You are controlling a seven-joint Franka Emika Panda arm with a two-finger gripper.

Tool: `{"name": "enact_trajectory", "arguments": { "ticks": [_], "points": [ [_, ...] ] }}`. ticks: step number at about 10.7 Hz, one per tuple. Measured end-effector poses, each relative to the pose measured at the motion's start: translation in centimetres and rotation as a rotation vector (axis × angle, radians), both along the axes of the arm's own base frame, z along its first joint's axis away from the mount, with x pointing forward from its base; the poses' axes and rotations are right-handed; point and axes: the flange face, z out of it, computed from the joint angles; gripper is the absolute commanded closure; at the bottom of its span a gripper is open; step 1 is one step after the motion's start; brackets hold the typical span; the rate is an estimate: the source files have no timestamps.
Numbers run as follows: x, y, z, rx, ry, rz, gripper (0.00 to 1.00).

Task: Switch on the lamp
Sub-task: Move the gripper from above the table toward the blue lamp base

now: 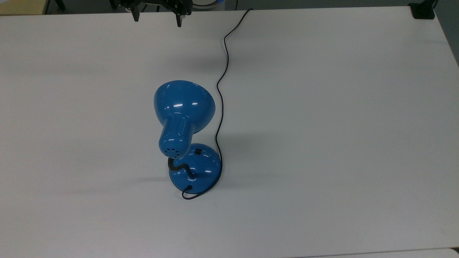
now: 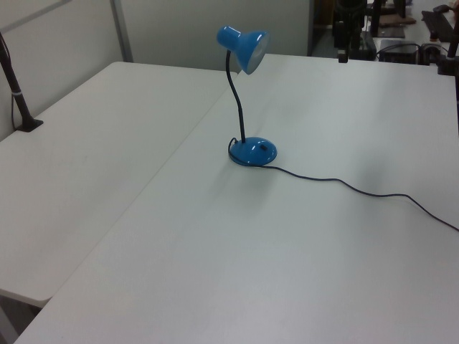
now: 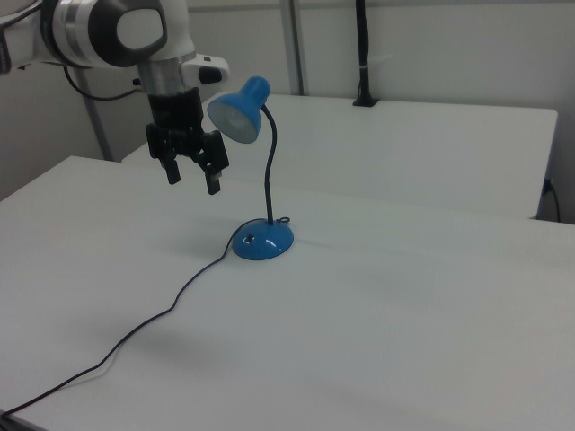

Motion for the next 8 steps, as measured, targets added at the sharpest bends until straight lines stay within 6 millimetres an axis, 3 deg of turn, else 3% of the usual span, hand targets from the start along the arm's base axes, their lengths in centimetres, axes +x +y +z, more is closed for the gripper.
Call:
{"name": "enact_trajectory", "arguments": {
  "ticks": [8],
  "points": [
    [0.76,0.11,-1.06,-0.018,0.016,0.006,0.0]
  ]
}}
